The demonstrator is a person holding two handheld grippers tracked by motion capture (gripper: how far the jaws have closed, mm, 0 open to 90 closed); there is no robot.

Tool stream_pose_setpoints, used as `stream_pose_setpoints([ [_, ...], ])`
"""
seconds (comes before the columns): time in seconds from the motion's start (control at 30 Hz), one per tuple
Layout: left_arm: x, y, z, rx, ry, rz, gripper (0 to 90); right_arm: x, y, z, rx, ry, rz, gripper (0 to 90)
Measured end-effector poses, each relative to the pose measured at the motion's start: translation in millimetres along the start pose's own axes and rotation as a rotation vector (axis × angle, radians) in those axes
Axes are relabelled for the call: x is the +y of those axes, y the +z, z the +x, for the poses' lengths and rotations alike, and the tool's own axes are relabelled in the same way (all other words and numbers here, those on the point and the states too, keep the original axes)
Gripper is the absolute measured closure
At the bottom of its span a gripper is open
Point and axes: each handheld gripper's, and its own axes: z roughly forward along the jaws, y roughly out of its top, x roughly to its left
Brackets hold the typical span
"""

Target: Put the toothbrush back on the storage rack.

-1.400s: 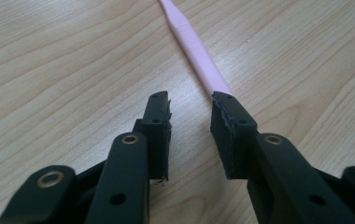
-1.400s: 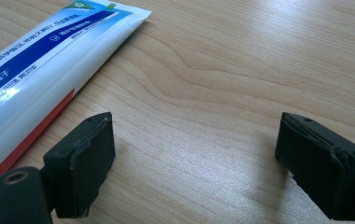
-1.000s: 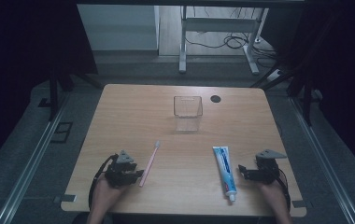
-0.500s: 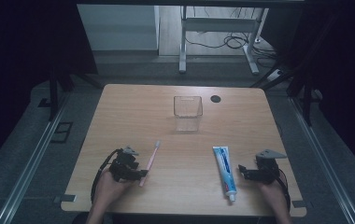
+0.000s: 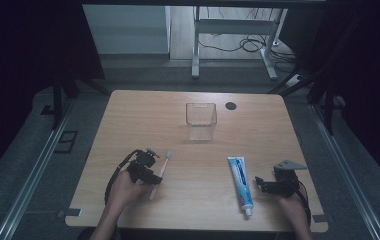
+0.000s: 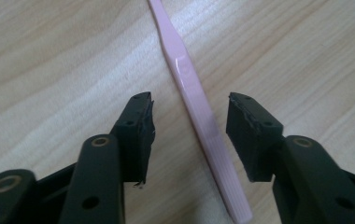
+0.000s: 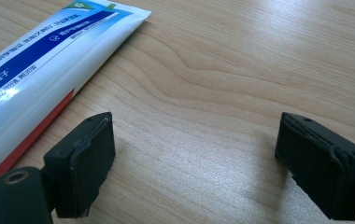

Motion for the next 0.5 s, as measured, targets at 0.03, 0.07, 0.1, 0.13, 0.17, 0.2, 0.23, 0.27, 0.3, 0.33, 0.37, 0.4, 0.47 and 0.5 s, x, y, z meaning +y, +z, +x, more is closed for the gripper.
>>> stream_pose_setpoints([
  [0.03, 3.5, 0.8, -0.5, 0.010, 0.011, 0.015, 53.5, 0.0, 0.0, 0.0, 0.000, 0.000, 0.000, 11.8],
  [0.07, 7.5, 2.2, -1.9, 0.015, 0.013, 0.026, 54.3, 0.0, 0.0, 0.0, 0.001, -0.001, 0.000, 11.8],
  [0.1, 10.0, 3.1, -2.4, 0.018, 0.016, 0.035, 55.4, 0.0, 0.0, 0.0, 0.001, -0.001, 0.000, 11.8],
  [0.13, 13.0, 4.3, -3.2, 0.025, 0.019, 0.047, 56.1, 0.0, 0.0, 0.0, 0.001, -0.001, 0.000, 11.8],
  [0.17, 15.9, 5.6, -3.9, 0.033, 0.022, 0.058, 58.1, 0.0, 0.0, -0.1, 0.000, -0.001, 0.000, 11.8],
  [0.2, 18.6, 6.8, -4.2, 0.040, 0.021, 0.070, 58.1, 0.0, 0.0, -0.1, 0.000, -0.001, 0.000, 11.8],
  [0.23, 20.9, 8.0, -4.3, 0.047, 0.020, 0.080, 59.5, 0.0, -0.1, -0.1, 0.000, -0.001, 0.000, 11.8],
  [0.27, 23.0, 9.1, -4.4, 0.051, 0.017, 0.087, 60.8, 0.0, -0.1, 0.0, 0.000, -0.001, 0.001, 11.8],
  [0.3, 24.9, 9.9, -4.1, 0.053, 0.018, 0.094, 60.8, 0.0, -0.1, 0.0, 0.000, -0.001, 0.001, 11.8],
  [0.33, 26.3, 10.9, -4.2, 0.055, 0.016, 0.101, 62.2, 0.0, -0.1, 0.0, 0.000, 0.000, 0.001, 11.8],
  [0.37, 27.7, 12.0, -4.1, 0.059, 0.015, 0.110, 63.0, 0.0, -0.1, 0.0, 0.000, 0.000, 0.001, 11.8],
  [0.4, 29.0, 12.6, -3.7, 0.057, 0.021, 0.129, 63.0, 0.0, -0.1, 0.0, 0.000, 0.000, 0.001, 11.8],
  [0.47, 31.2, 14.2, -4.2, 0.062, 0.015, 0.132, 64.8, 0.0, -0.1, 0.0, 0.000, 0.000, 0.001, 11.8],
  [0.5, 32.7, 14.1, -3.6, 0.064, 0.021, 0.146, 64.8, 0.0, -0.1, 0.0, 0.000, 0.000, 0.001, 11.8],
])
